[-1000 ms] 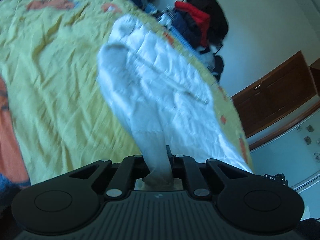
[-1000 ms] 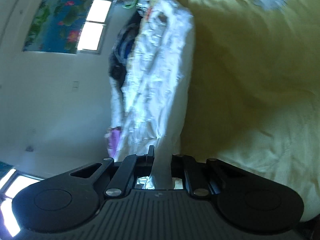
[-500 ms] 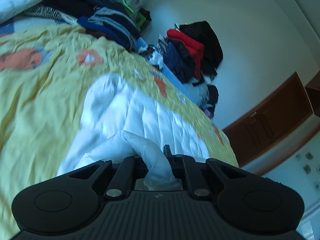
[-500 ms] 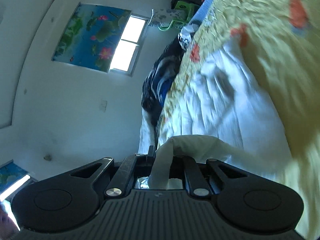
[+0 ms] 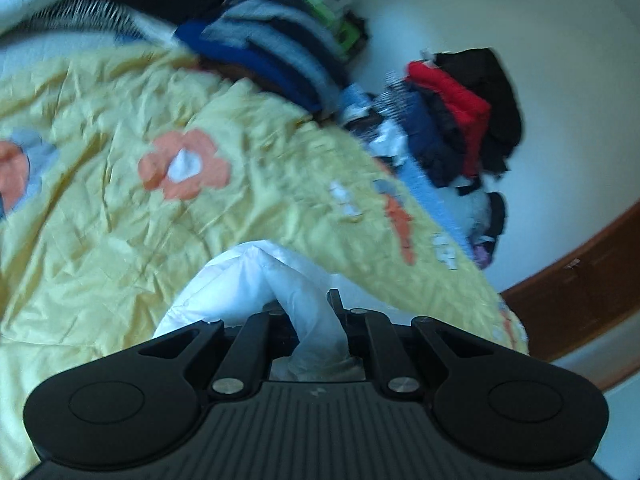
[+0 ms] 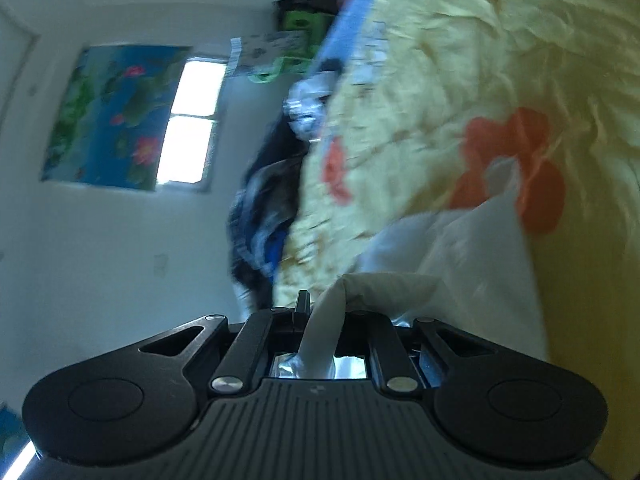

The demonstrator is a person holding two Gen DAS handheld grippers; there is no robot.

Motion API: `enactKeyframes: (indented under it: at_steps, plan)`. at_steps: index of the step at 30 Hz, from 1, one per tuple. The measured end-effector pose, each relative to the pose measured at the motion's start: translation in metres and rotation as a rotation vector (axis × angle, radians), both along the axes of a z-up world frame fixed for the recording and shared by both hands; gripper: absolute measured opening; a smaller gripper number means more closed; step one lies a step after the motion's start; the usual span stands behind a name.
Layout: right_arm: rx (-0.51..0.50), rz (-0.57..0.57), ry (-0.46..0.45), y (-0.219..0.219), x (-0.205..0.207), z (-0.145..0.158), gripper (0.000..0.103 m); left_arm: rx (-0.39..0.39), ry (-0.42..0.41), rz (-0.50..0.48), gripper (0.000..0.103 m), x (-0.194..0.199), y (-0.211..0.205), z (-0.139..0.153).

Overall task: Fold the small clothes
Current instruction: 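Lift the hem with both grippers and fold it toward the collar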

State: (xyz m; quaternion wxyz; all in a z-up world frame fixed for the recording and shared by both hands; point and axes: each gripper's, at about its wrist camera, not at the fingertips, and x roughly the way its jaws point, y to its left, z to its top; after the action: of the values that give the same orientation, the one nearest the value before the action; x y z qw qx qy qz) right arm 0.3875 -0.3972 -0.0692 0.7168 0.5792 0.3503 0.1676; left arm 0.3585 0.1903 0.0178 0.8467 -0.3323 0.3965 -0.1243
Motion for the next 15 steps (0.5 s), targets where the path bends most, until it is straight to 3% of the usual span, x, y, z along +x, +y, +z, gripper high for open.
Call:
enactKeyframes:
  at_steps: [3, 6, 11, 13, 15]
  plan:
    - [0.003, -0.004, 0.048, 0.003, 0.015, -0.027, 0.013, 0.047, 0.032, 0.007, 0.008, 0.014, -0.007, -0.021]
    - [0.008, -0.008, 0.064, 0.007, 0.020, -0.044, 0.006, 0.066, 0.077, 0.017, 0.008, 0.018, -0.012, -0.044]
    - [-0.020, -0.011, 0.072, 0.010, 0.019, -0.049, 0.011, 0.116, 0.065, 0.037, 0.008, 0.017, -0.021, -0.055]
    - [-0.021, -0.013, 0.081, 0.010, 0.018, -0.044, 0.015, 0.132, 0.039, 0.054, 0.009, 0.011, -0.023, -0.047]
    - [-0.029, -0.037, 0.079, 0.008, 0.014, -0.032, 0.033, 0.123, -0.010, 0.103, 0.013, -0.001, -0.020, -0.030]
